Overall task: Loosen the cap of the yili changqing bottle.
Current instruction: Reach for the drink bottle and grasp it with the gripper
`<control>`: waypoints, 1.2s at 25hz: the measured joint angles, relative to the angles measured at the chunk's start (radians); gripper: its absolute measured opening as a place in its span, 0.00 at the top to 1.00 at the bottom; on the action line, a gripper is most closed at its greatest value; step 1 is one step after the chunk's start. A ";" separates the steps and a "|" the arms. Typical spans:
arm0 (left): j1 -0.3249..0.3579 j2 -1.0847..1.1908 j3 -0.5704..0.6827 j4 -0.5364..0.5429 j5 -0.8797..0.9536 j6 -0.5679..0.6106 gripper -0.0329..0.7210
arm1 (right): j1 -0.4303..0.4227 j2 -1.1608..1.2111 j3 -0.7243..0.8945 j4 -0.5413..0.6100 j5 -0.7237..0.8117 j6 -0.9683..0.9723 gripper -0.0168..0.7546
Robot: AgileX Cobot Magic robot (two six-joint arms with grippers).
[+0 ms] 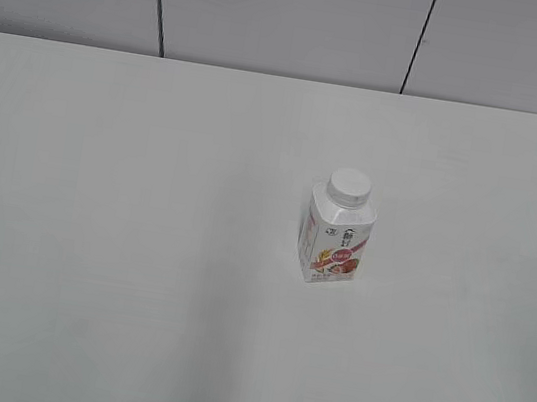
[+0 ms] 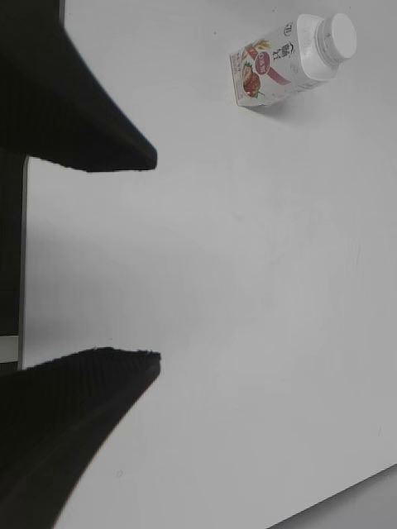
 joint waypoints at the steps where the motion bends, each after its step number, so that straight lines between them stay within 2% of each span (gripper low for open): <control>1: 0.000 0.000 0.000 0.000 0.000 0.000 0.38 | 0.000 0.000 0.000 0.000 0.000 0.000 0.29; 11: 0.000 0.000 -0.004 0.000 -0.009 0.000 0.38 | 0.000 0.000 0.000 0.000 0.000 0.000 0.29; 14: 0.000 0.019 -0.015 0.000 -0.076 0.000 0.38 | 0.000 0.000 0.000 0.000 0.000 0.000 0.29; 17: 0.000 0.054 -0.007 0.000 -0.272 0.000 0.38 | 0.000 0.000 0.000 0.000 0.000 0.000 0.29; 22: 0.000 0.173 0.093 0.057 -0.678 0.000 0.38 | 0.000 0.000 0.000 0.000 0.000 0.000 0.29; 27: 0.000 0.397 0.204 0.075 -1.104 0.000 0.38 | 0.000 0.000 0.000 0.000 0.000 0.000 0.29; 30: 0.000 0.570 0.226 0.074 -1.304 0.000 0.38 | 0.000 0.000 0.000 0.000 0.000 0.000 0.29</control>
